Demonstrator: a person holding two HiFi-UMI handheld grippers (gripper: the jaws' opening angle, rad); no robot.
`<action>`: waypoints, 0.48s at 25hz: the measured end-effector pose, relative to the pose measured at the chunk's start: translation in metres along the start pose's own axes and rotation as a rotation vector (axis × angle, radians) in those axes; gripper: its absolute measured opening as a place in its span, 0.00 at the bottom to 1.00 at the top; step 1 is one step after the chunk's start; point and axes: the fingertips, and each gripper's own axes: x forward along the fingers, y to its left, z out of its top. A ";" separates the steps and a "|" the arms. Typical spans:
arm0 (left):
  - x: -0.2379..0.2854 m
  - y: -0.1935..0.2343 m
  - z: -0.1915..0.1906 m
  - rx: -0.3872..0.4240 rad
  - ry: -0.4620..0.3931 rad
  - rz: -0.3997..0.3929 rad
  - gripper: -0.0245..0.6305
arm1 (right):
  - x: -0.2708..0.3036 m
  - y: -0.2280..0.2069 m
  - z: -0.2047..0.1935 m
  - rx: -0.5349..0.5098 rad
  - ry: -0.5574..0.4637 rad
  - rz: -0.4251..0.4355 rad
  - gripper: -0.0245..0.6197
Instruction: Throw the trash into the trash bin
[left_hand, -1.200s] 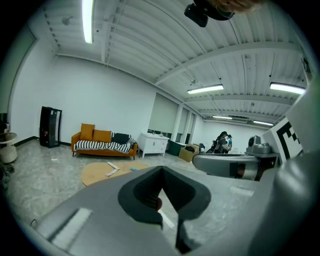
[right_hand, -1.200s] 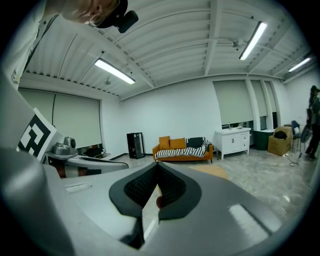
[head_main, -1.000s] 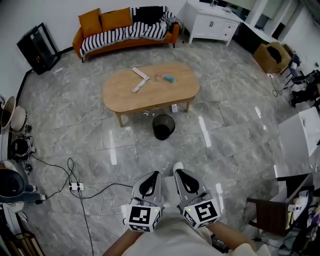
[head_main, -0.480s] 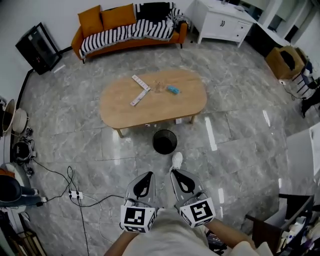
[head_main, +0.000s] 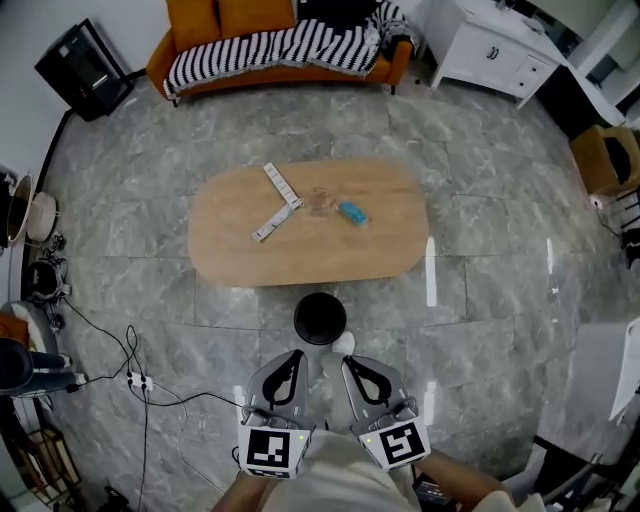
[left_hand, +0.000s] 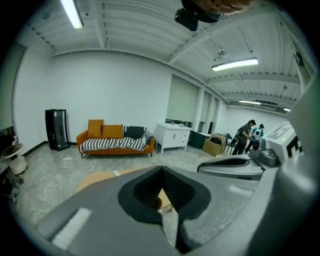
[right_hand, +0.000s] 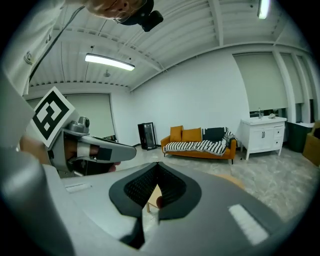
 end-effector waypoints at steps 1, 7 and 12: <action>0.011 0.002 0.007 -0.003 -0.006 0.010 0.04 | 0.007 -0.013 -0.001 -0.004 0.018 0.002 0.07; 0.062 0.010 0.015 -0.014 -0.002 -0.023 0.04 | 0.050 -0.068 -0.019 -0.018 0.100 -0.032 0.07; 0.095 0.020 -0.006 -0.026 0.032 -0.052 0.04 | 0.077 -0.089 -0.036 -0.016 0.138 -0.041 0.07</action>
